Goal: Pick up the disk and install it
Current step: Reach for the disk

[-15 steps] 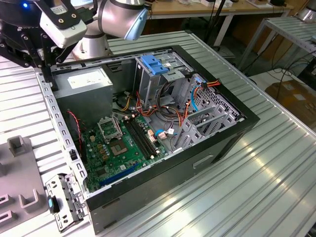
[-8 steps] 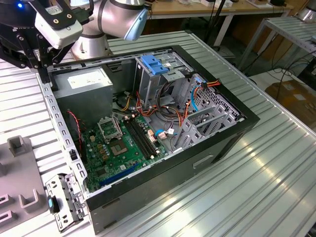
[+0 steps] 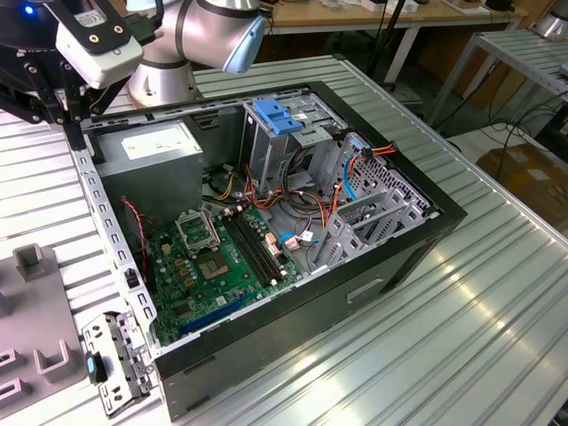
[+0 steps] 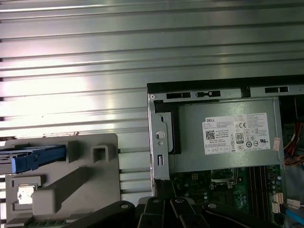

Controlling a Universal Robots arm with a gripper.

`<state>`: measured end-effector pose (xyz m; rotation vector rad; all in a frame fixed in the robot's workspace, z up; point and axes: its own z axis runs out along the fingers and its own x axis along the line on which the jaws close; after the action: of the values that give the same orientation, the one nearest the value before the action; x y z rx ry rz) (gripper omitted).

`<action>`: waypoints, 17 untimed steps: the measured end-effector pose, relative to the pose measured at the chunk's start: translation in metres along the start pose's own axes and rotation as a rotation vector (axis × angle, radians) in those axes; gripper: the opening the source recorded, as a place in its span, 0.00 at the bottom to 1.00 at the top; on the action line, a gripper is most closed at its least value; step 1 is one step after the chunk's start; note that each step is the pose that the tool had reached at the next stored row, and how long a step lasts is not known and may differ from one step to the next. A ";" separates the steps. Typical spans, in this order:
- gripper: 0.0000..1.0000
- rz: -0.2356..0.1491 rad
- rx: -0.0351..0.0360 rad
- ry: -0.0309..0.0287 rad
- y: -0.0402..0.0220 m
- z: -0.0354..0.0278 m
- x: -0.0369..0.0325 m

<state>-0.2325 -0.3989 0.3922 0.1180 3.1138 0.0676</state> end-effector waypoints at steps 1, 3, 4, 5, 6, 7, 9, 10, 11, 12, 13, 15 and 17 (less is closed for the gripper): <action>0.11 0.000 0.0000 0.0001 0.0000 0.0000 0.0004; 0.11 0.000 0.0001 0.0003 -0.0001 0.0000 0.0009; 0.11 0.000 0.0001 0.0005 -0.0001 0.0000 0.0012; 0.11 0.000 0.0001 0.0005 -0.0001 0.0000 0.0014; 0.11 0.000 0.0000 0.0006 -0.0001 0.0000 0.0017; 0.11 0.000 0.0000 0.0006 -0.0001 0.0000 0.0020; 0.11 0.000 0.0001 0.0008 -0.0002 0.0000 0.0029; 0.11 0.000 0.0001 0.0010 -0.0003 0.0000 0.0033; 0.11 0.000 0.0001 0.0010 -0.0003 0.0000 0.0037; 0.11 0.000 0.0001 0.0011 -0.0003 0.0000 0.0042; 0.11 0.000 0.0001 0.0011 -0.0003 0.0000 0.0045; 0.11 0.000 0.0001 0.0011 -0.0004 0.0000 0.0054; 0.11 0.000 0.0001 0.0012 -0.0005 0.0000 0.0067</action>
<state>-0.2392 -0.3989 0.3920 0.1183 3.1151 0.0675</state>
